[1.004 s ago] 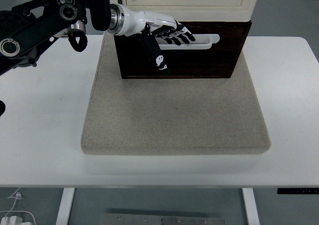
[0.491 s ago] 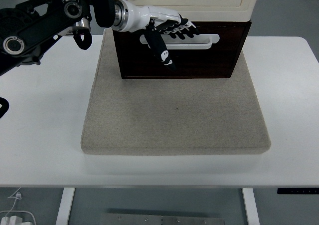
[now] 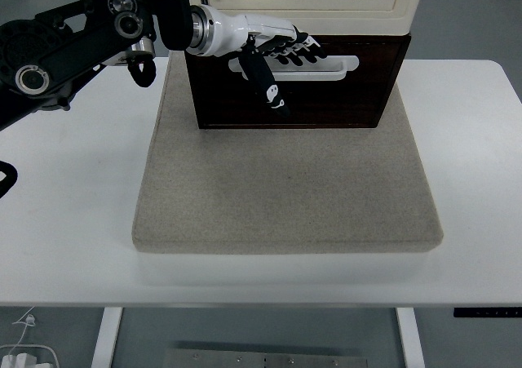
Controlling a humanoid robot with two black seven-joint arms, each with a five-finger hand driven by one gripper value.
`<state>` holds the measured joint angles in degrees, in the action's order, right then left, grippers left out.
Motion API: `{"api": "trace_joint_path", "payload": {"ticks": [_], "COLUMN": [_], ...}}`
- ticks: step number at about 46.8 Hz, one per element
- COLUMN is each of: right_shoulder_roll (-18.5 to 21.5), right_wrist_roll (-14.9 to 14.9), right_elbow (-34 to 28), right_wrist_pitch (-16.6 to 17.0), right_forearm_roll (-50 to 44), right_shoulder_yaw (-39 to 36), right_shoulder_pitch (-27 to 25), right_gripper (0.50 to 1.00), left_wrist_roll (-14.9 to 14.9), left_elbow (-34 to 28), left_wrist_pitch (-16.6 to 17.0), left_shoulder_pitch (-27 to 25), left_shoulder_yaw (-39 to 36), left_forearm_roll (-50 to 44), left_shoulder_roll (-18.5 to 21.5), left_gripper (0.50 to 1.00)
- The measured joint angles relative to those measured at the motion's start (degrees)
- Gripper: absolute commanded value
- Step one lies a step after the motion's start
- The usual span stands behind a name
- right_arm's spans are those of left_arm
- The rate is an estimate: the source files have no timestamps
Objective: Open the drawer under the combination cabinet
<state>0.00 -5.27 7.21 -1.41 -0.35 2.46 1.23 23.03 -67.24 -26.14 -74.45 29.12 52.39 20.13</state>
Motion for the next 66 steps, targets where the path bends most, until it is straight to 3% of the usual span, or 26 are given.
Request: {"api": "trace_joint_path", "payload": {"ticks": [66], "right_shoulder_roll": [0.0], "right_wrist_roll": [0.01], "right_elbow": [0.0], "right_wrist_pitch": [0.0], "right_forearm_roll": [0.0], "right_shoulder_yaw": [0.0], "right_shoulder_pitch": [0.0], "right_gripper": [0.928], "left_wrist_roll": [0.0], "left_elbow": [0.36], "left_wrist_pitch": [2.42], "left_shoulder_pitch": [0.83], "left_shoulder_yaw": [-1.78], "left_forearm_roll": [0.02], "left_shoulder_roll": [-0.6], "left_gripper": [1.0]}}
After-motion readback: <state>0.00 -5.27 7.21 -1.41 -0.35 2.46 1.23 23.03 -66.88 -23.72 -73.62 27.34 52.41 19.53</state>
